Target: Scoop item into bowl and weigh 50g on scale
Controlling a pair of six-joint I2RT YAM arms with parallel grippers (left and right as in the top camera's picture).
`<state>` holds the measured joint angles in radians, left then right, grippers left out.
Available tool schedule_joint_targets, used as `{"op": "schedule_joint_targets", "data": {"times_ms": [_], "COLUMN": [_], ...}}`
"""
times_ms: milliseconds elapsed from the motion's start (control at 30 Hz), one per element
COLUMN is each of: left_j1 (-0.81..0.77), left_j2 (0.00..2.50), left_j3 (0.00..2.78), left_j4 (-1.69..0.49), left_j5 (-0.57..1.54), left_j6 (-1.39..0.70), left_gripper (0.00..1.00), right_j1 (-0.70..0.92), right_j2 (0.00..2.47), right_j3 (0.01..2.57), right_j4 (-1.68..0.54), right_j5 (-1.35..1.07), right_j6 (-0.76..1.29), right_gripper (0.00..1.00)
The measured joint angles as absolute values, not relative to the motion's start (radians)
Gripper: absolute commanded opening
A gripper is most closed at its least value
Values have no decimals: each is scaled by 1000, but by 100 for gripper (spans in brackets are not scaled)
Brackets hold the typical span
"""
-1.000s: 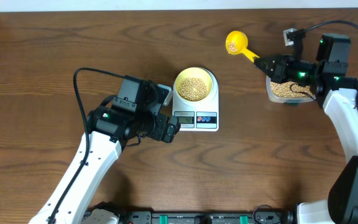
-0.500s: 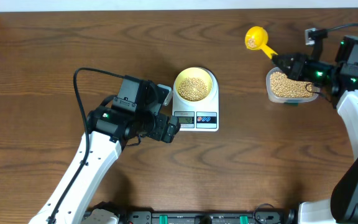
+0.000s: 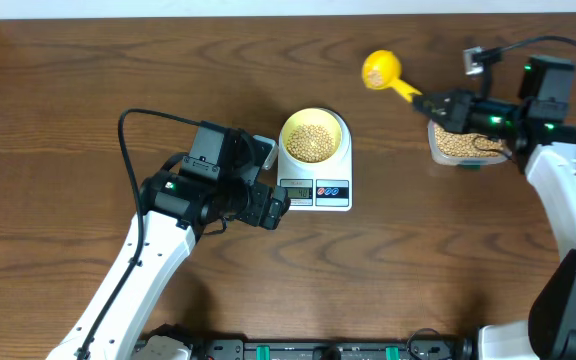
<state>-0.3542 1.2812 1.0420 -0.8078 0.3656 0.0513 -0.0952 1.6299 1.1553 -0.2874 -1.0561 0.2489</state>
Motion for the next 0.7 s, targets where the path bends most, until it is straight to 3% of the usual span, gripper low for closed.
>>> {"op": "schedule_joint_targets", "data": {"times_ms": [333, 700], "left_j1": [-354, -354], "left_j2": [1281, 1281], "left_j3": [1042, 1042], "left_j4": [-808, -808], "left_j5": [366, 368], "left_j6": [51, 51], "left_gripper": [89, 89], "right_j1": [25, 41], "right_j2": [1630, 1630], "right_j3": [1156, 1156], "right_j4": [-334, -377], "right_j5": [-990, -898], "right_j6": [215, 144], "right_gripper": [1, 1]}}
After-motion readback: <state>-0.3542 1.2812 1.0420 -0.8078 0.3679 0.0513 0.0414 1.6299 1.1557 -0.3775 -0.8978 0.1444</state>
